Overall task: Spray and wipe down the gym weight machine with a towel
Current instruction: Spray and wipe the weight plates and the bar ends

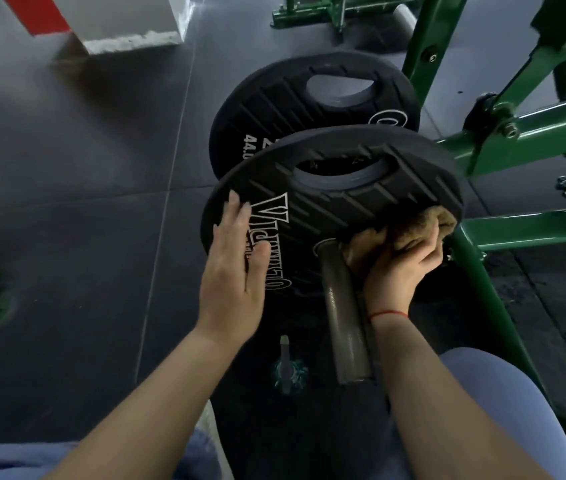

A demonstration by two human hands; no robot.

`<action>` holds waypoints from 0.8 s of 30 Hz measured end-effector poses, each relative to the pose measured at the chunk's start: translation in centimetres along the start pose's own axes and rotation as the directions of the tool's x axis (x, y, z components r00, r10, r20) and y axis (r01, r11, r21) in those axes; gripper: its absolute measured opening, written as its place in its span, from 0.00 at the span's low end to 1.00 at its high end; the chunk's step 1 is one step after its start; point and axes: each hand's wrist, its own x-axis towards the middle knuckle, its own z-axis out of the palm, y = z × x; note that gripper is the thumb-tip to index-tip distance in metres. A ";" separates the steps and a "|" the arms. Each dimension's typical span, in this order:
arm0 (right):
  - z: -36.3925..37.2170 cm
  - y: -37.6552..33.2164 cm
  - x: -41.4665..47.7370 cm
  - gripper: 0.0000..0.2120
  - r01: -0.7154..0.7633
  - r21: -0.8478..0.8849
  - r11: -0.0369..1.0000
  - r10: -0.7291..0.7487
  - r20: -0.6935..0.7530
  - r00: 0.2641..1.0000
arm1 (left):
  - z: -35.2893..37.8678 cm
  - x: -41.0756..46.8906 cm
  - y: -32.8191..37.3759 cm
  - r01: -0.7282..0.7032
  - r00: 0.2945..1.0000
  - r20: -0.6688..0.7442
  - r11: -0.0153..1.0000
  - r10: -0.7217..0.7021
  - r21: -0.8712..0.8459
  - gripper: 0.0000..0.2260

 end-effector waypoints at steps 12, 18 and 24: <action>-0.5 -3.8 2.3 0.29 0.568 -0.206 0.797 -0.600 -0.160 0.784 | 6.3 -9.9 -8.7 0.783 0.573 0.533 0.609 -0.622 -0.131 0.36; -0.2 0.9 2.1 0.31 0.336 -0.144 0.931 -0.354 -0.124 0.927 | 7.8 -12.0 -10.6 0.670 0.532 0.657 0.740 -0.534 0.059 0.46; -1.4 3.2 2.1 0.31 -0.007 -0.062 0.998 0.002 -0.089 0.996 | 8.1 -13.2 -12.7 0.529 0.559 0.684 0.837 -0.469 0.141 0.58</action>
